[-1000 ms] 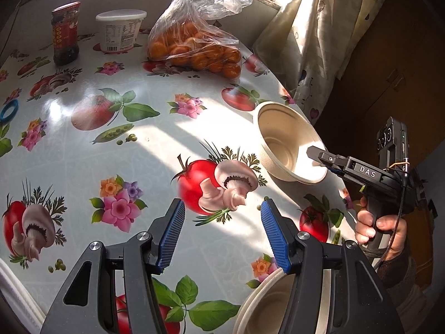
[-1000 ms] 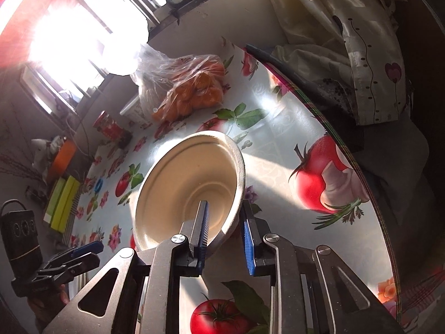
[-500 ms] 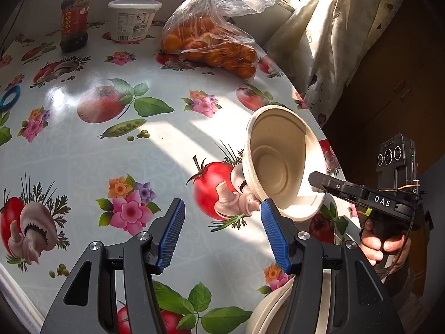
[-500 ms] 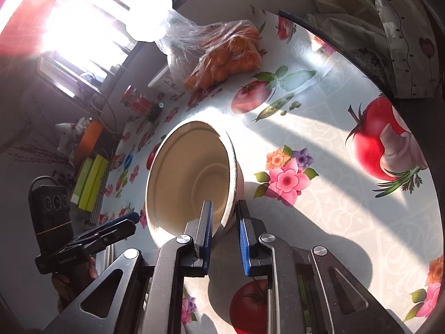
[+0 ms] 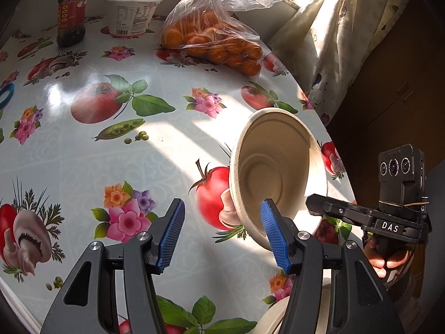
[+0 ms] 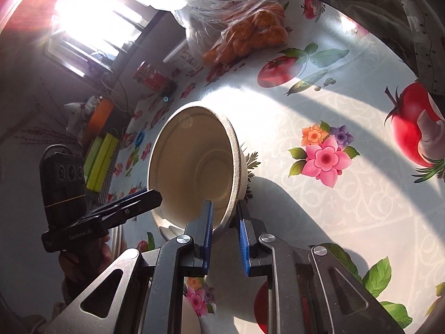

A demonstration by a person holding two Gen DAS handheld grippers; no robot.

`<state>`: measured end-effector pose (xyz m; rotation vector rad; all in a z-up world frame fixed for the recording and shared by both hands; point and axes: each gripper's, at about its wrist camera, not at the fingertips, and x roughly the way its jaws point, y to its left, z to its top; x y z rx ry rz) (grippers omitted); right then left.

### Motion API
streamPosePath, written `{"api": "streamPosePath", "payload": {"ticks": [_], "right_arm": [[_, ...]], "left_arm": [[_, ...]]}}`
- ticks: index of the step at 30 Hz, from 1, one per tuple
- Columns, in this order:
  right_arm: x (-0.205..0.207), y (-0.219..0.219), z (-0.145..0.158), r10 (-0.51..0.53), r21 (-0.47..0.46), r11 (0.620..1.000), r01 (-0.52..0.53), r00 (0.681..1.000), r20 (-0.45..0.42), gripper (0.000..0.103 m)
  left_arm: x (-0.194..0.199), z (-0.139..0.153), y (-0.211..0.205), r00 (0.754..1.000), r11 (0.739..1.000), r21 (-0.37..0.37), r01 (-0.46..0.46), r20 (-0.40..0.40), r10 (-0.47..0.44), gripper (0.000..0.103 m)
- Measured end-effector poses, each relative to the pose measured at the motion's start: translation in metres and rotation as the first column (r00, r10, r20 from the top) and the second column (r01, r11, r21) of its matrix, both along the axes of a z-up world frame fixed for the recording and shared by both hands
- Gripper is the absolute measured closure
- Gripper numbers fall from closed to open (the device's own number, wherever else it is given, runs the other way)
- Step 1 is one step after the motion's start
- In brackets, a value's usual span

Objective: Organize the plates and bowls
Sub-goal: 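Lift and tilt the nested bowls with the right gripper, then grasp the bowl rim with the left gripper beside the right gripper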

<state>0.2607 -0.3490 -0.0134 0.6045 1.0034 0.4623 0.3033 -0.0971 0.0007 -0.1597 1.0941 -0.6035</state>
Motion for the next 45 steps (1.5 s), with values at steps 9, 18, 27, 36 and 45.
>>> {"api": "streamPosePath", "payload": {"ticks": [9,18,27,36,45], "right_arm": [[-0.004,0.009,0.009,0.032,-0.045,0.999,-0.030,0.999,0.029,0.086],[0.000,-0.004,0.010,-0.026,-0.133,0.991,0.029,0.999,0.025,0.056],[0.007,-0.001,0.019,-0.031,-0.278,0.959,0.058,0.994,0.100,0.047],[0.019,0.011,0.023,0.010,-0.314,0.949,0.030,0.992,0.126,0.055],[0.019,0.020,0.026,0.030,-0.350,0.937,0.024,0.988,0.149,0.078]], "left_arm": [[-0.003,0.003,0.000,1.000,1.000,-0.017,0.017,0.002,-0.017,0.045],[0.006,0.005,0.006,1.000,1.000,-0.010,0.001,0.006,-0.001,0.045],[0.017,0.010,0.007,0.995,0.998,0.059,-0.002,0.104,-0.004,0.045],[0.024,0.004,0.005,0.998,0.997,0.076,-0.014,0.057,0.010,0.044],[0.024,0.002,0.002,0.999,0.998,0.063,-0.024,0.022,0.023,0.044]]}}
